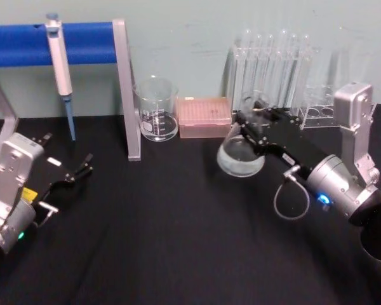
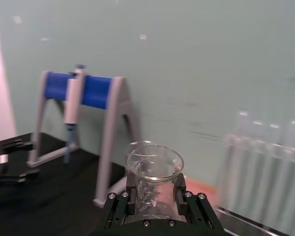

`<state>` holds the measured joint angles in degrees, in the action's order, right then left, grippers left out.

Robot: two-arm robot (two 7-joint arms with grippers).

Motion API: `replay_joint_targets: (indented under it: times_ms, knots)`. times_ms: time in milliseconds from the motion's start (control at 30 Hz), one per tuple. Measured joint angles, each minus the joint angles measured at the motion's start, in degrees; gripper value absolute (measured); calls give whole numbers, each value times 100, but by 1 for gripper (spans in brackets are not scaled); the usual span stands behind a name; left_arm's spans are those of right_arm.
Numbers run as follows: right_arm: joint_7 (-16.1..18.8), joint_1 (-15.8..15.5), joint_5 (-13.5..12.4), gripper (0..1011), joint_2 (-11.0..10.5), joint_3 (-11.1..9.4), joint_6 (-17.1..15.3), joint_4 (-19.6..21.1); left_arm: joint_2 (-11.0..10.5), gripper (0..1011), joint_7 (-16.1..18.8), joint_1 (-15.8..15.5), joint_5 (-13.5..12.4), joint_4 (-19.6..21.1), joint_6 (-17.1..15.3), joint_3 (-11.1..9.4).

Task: Grasp the erlenmeyer flask with one hand, shake it three times, then place it back.

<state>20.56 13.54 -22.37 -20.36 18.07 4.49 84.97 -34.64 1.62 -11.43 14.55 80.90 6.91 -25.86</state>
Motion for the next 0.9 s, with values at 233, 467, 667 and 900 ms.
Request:
replay_joint_targets:
  times_ms: [233,467,667,900]
  knots:
    - [769,123,-86,449,-89,260,133,-31,0,1001,0,0,0,0,0,0]
    - [1757,366,-444,450,-251,658,176,-111,0,1001,0,0,0,0,0,0]
    - [2058,472,-581,450,-301,842,167,-159,0,1001,0,0,0,0,0,0]
    - [1996,517,-672,449,-326,919,180,-192,0,1001,0,0,0,0,0,0]
